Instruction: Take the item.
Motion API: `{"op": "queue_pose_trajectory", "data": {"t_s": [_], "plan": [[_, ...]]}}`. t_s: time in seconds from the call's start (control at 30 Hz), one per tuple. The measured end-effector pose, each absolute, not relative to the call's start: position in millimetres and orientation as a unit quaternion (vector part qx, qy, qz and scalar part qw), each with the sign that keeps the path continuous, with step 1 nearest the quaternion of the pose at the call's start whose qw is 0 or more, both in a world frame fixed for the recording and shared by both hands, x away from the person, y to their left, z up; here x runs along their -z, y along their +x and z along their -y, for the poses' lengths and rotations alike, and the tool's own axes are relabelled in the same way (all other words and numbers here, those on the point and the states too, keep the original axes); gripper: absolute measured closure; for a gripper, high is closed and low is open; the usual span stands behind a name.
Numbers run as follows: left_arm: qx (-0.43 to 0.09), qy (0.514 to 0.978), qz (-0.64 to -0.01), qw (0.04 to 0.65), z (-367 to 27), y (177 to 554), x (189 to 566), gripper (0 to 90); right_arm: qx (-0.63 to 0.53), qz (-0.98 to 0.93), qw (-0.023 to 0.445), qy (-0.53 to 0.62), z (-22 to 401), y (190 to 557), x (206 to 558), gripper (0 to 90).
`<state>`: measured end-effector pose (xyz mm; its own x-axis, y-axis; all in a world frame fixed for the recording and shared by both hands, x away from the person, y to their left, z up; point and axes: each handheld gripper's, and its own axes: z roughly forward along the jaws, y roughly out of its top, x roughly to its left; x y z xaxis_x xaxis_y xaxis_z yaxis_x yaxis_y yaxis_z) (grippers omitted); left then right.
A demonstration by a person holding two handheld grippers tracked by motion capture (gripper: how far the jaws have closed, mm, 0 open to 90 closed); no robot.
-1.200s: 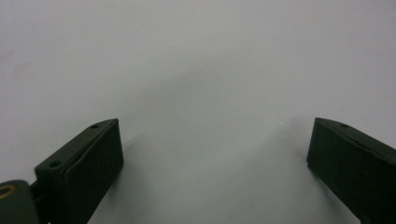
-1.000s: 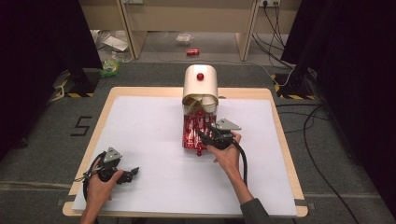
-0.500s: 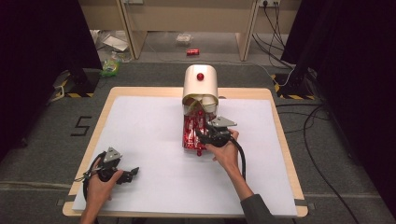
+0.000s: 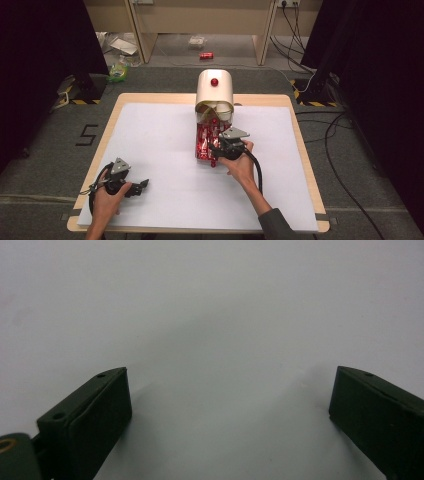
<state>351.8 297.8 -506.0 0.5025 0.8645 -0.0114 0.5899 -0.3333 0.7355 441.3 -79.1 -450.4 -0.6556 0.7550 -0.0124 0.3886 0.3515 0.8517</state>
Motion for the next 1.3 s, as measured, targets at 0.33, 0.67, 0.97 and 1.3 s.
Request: {"op": "queue_pose_trajectory", "data": {"t_s": [0.33,0.67,0.97,1.3], "plan": [[-0.197,0.792,-0.458,0.351,-297.6,351.5,506.0,2.8,-0.426,-0.802,0.226,0.353,75.5,439.1,454.4,51.1],[-0.198,0.793,-0.458,0.35,-297.5,351.3,505.9,2.8,-0.433,-0.794,0.229,0.36,81.7,439.4,457.9,79.1],[-0.197,0.792,-0.458,0.351,-297.6,351.5,506.0,2.8,-0.452,-0.78,0.212,0.377,94.2,438.8,451.9,81.8],[-0.198,0.792,-0.458,0.351,-297.4,351.3,506.0,2.8,-0.457,-0.784,0.206,0.367,100.1,430.2,440.6,82.2]]}}
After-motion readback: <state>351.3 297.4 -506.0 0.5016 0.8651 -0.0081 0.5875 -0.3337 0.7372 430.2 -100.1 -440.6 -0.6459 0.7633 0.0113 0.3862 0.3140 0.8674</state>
